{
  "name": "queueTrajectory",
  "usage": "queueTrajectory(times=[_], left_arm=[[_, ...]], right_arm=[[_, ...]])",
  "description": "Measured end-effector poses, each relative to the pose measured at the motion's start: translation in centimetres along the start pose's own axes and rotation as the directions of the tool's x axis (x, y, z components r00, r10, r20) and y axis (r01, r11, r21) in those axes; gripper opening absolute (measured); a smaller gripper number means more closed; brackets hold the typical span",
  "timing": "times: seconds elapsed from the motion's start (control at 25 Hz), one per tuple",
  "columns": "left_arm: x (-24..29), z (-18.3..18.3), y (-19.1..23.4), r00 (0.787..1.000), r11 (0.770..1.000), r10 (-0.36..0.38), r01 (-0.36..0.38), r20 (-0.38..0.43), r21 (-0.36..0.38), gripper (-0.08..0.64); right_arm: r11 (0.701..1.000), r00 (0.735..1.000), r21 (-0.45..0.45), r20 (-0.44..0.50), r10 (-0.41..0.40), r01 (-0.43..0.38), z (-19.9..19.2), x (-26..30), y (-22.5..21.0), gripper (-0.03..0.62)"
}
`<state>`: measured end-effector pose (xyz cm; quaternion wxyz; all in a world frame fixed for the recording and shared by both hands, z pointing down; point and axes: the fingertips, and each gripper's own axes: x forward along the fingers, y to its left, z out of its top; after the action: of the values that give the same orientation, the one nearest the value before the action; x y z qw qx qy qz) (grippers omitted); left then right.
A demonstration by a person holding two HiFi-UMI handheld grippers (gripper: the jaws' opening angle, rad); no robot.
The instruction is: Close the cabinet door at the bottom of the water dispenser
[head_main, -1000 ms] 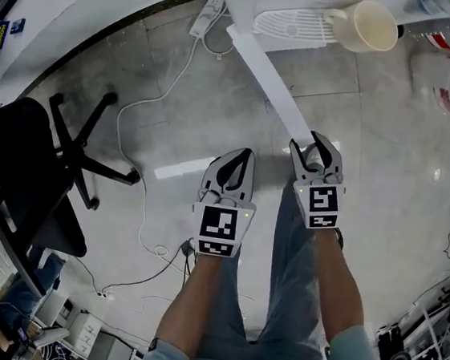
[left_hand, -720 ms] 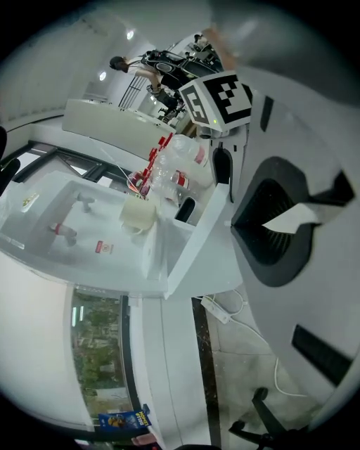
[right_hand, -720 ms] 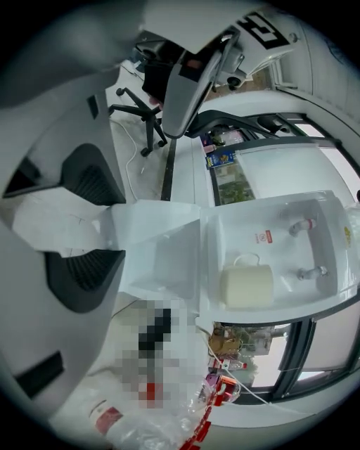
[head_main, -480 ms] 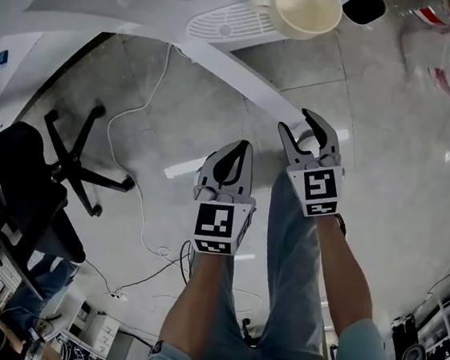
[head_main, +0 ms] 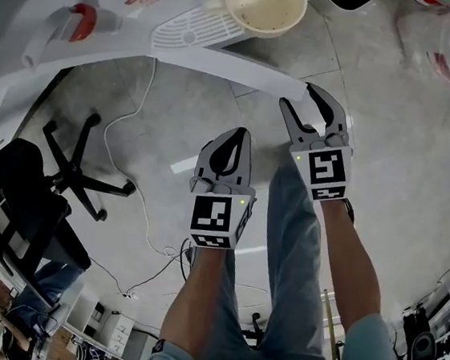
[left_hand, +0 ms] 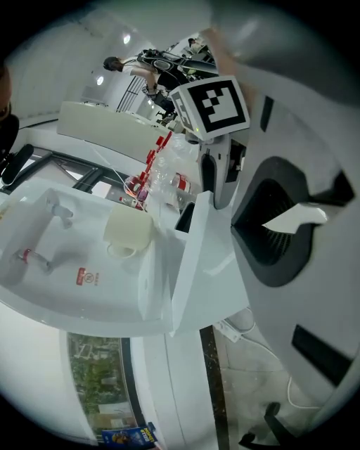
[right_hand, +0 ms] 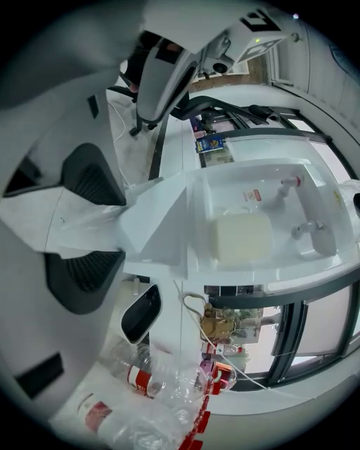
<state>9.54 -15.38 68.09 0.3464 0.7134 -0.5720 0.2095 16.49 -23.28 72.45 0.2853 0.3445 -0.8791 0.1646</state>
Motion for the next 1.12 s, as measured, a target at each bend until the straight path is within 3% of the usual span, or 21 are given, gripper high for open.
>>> queueTrajectory(times=[0.2, 0.56, 0.8, 1.12], left_arm=[[1.2, 0.5, -0.1, 1.0, 1.0, -0.005, 0.005, -0.001, 0.008, 0.011], [2.9, 3.2, 1.5, 0.997, 0.999, 0.048, -0.047, 0.061, -0.02, 0.011], [3.0, 3.8, 1.9, 0.994, 0.997, 0.068, -0.065, 0.081, -0.038, 0.011], [2.7, 4.2, 2.7, 0.991, 0.994, 0.094, -0.088, 0.097, -0.059, 0.009]], right_arm=[[0.999, 0.999, 0.0, 0.016, -0.038, 0.038, 1.3, 1.3, -2.6, 0.189], [0.999, 0.999, -0.041, 0.034, -0.029, 0.03, 3.7, 3.7, -5.3, 0.158], [0.996, 1.0, -0.08, -0.002, -0.026, 0.025, 4.4, 5.0, -7.0, 0.149], [0.995, 0.999, -0.098, 0.024, -0.026, 0.028, 6.2, 6.8, -8.2, 0.143]])
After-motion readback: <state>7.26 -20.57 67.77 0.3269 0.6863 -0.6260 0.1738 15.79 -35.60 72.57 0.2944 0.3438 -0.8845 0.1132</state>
